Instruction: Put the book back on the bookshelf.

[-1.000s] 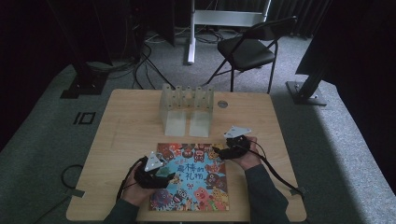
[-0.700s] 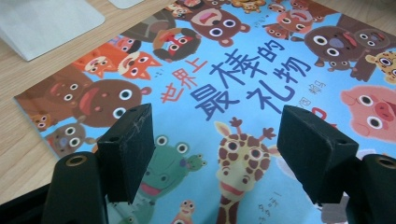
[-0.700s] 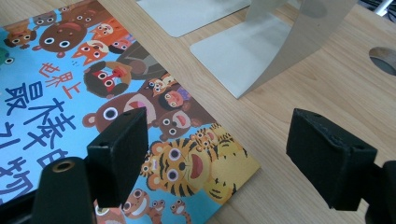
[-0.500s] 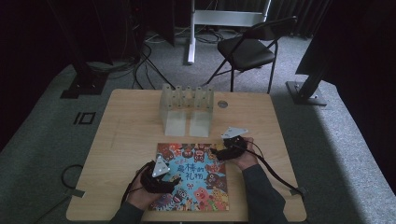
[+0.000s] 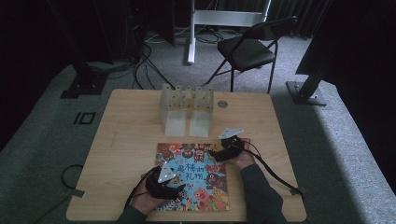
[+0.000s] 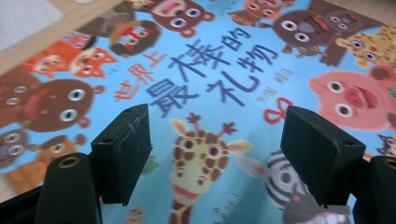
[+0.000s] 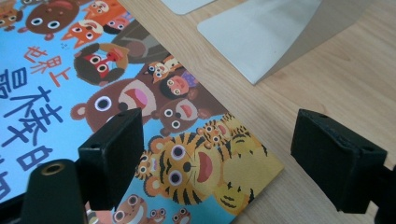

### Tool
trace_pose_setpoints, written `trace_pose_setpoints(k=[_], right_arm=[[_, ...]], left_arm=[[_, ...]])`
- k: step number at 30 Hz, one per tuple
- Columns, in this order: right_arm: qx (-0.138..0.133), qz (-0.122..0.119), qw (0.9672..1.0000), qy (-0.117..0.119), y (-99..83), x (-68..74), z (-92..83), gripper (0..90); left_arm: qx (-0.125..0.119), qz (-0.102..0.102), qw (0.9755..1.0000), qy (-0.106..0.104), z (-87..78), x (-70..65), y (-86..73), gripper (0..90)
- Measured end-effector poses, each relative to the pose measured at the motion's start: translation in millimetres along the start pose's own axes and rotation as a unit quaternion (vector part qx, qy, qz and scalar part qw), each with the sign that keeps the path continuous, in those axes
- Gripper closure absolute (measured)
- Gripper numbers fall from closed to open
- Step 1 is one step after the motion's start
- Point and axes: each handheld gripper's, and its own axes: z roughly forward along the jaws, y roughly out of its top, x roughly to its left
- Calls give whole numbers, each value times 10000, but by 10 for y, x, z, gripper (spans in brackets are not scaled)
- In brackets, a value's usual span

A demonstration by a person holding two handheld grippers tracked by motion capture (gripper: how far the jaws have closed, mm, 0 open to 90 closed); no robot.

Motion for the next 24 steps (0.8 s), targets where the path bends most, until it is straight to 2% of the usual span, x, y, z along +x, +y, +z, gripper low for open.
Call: trace_pose_setpoints(k=[8,11,17,24], right_arm=[[6,194,9997,115,-79,-60,53,162],[29,324,9993,177,-139,-100,62,158],[68,343,9991,233,-172,-122,93,155],[27,409,9987,309,-184,-141,132,154]], left_arm=[[58,186,9997,-161,21,-120,-2,230],[128,262,9995,-134,35,-185,-2,200],[205,396,9987,-250,58,-283,-15,186],[184,516,9978,-368,70,-369,-18,161]])
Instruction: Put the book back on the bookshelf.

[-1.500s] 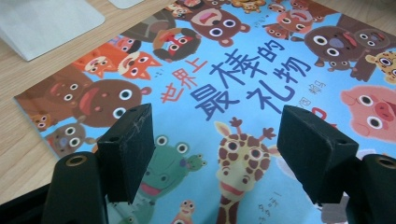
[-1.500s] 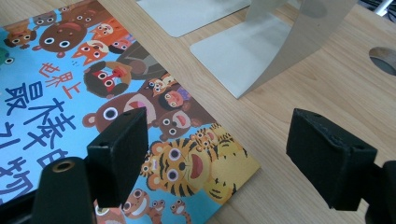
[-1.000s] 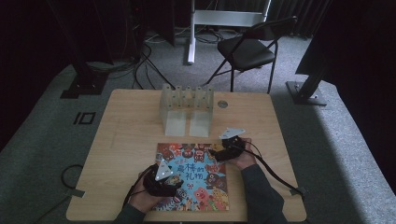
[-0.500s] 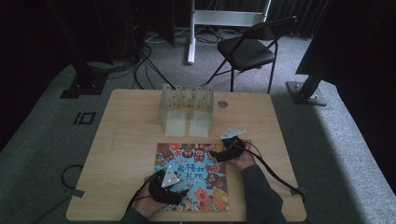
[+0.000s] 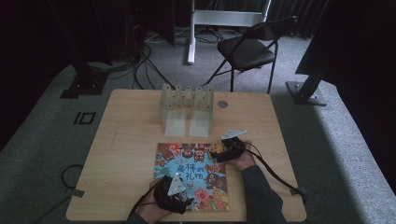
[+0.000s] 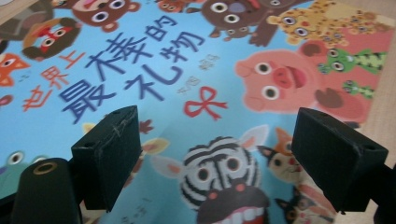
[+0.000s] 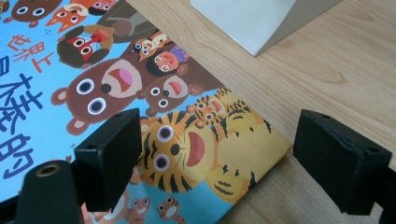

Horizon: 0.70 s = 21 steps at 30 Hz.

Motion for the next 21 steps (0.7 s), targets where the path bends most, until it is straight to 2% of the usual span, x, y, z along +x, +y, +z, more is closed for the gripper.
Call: trace_pose_setpoints(k=[9,21], right_arm=[[-11,85,9999,110,-10,-28,45,153],[-108,300,9991,283,-18,-65,32,156]], left_arm=[[-12,48,9999,-125,9,-93,-1,161],[-22,245,9995,-222,-17,-239,-3,161]])
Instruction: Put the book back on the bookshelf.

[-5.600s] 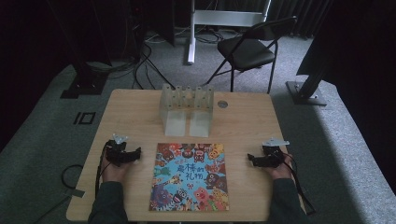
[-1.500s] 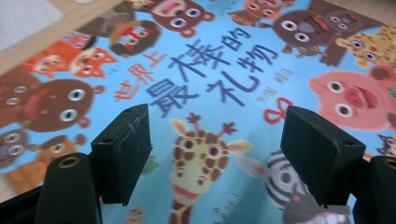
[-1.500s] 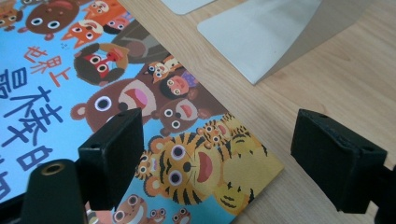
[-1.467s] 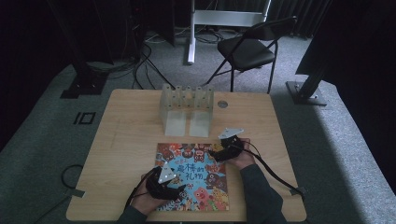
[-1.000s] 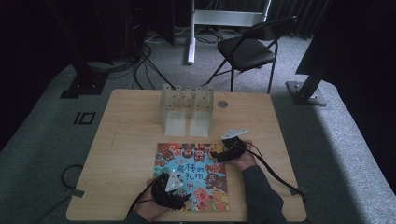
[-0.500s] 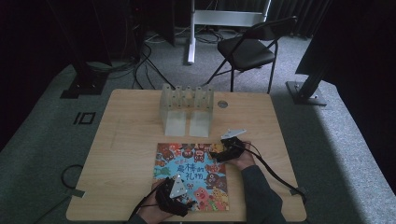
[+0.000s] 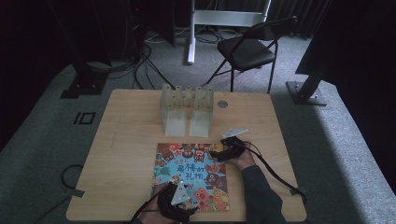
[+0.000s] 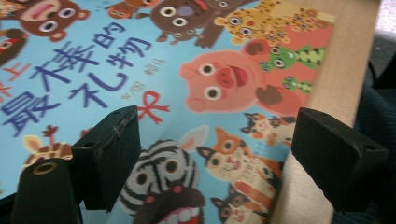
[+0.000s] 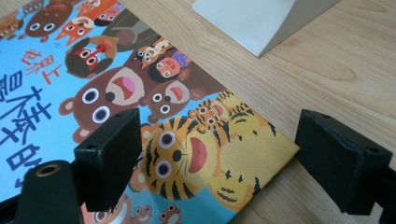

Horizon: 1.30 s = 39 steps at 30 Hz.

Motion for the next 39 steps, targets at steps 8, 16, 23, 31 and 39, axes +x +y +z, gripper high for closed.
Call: trace_pose_setpoints(k=[8,16,23,31,39], right_arm=[[-14,72,10000,36,8,-10,-13,159],[-128,127,9998,70,32,-9,-59,160],[-248,158,9995,90,69,6,-120,160],[-392,204,9989,177,138,17,-214,160],[-583,191,9978,249,216,39,-318,166]], left_arm=[[71,151,9999,-9,23,-82,0,150],[223,403,9988,144,51,-188,12,147],[143,431,9988,193,47,-212,37,143],[-25,408,9990,190,58,-230,112,143],[-277,354,9987,256,81,-264,205,143]])
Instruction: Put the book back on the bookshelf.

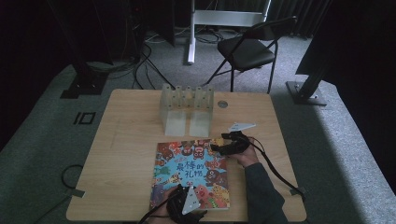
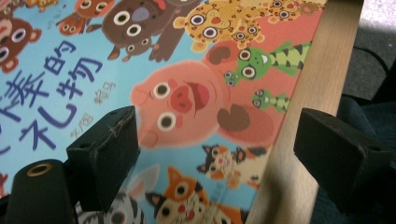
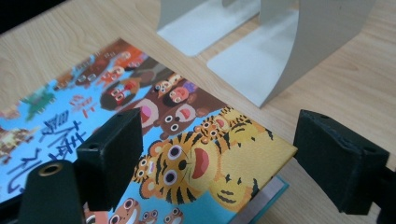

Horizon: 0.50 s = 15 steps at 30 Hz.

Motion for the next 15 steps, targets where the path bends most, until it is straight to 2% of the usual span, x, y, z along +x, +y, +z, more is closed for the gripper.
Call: trace_pose_setpoints(k=[6,9,15], right_arm=[[-130,42,9999,64,37,10,-43,166],[-154,-14,9999,45,76,37,-64,166],[-260,1,9996,90,141,65,-109,166]], left_arm=[[-107,-82,9999,29,18,12,50,130],[-136,-26,9998,144,18,-5,79,120],[-251,-77,9994,229,21,-5,111,101]])
